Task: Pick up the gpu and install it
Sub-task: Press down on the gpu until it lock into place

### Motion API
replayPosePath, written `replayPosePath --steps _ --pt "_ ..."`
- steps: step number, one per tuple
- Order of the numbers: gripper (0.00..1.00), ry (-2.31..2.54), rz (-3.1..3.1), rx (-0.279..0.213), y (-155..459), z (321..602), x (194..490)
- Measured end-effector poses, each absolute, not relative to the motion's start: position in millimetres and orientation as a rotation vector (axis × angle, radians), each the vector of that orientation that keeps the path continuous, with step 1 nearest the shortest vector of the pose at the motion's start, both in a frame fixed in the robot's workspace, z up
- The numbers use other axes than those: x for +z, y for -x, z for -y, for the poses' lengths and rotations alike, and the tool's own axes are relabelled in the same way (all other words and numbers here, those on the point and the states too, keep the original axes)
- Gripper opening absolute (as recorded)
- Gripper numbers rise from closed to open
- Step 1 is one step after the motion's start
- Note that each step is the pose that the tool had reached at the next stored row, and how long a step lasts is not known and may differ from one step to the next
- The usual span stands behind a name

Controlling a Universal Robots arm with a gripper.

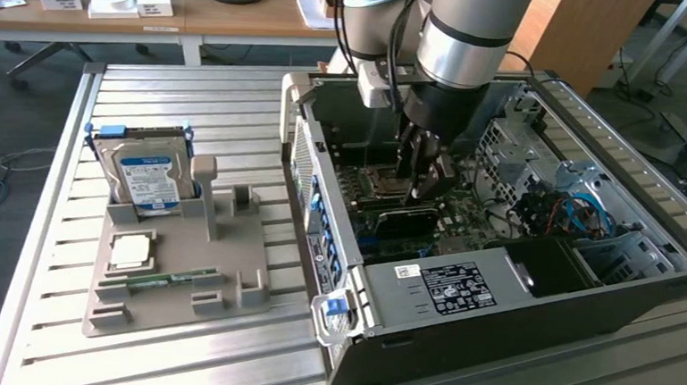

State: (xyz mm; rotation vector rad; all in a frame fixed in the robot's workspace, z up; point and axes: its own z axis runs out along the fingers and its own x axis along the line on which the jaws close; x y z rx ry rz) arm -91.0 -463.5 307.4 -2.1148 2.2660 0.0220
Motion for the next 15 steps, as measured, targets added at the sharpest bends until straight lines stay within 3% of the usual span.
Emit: replayPosePath --steps 4,8,9,11,15 --pt "0.50 2.115 -2.266 0.022 91.0 463.5 307.4" --pt "0.26 2.115 -2.266 0.022 91.0 463.5 307.4" --pt "0.26 2.115 -2.266 0.022 91.0 463.5 307.4" --pt "0.14 2.115 -2.266 0.022 91.0 463.5 307.4" --pt "0.11 2.115 -2.266 0.022 91.0 463.5 307.4"
